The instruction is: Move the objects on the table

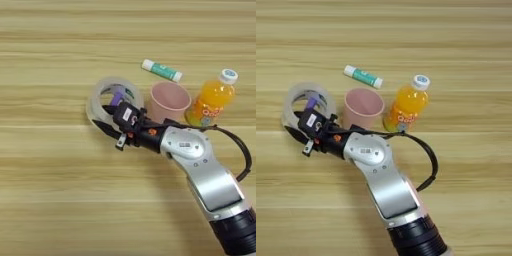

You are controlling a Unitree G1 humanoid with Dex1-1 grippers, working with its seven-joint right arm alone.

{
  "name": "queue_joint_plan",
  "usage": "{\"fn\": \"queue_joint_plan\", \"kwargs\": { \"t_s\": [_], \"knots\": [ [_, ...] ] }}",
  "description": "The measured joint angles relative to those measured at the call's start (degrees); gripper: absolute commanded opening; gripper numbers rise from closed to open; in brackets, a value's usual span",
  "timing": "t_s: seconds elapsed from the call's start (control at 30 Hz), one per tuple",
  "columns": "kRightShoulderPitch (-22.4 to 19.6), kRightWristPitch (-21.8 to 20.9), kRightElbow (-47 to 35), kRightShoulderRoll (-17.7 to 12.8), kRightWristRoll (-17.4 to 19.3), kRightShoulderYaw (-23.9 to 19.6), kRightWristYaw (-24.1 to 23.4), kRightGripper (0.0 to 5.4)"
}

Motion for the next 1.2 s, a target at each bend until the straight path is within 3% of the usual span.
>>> {"fn": "queue_joint_plan", "kwargs": {
  "t_s": [0.6,0.83,1.07,1.2],
  "knots": [
    [-2.56,1.01,-1.46,0.29,0.46,-2.31,-0.23,1.54],
    [-6.49,4.04,-7.40,-1.21,2.26,-6.88,-0.25,1.54],
    [-6.73,6.85,-12.17,-3.39,3.74,-10.94,-0.19,1.53],
    [-6.31,8.91,-15.41,-5.54,5.35,-15.42,-0.04,1.53]
  ]
}}
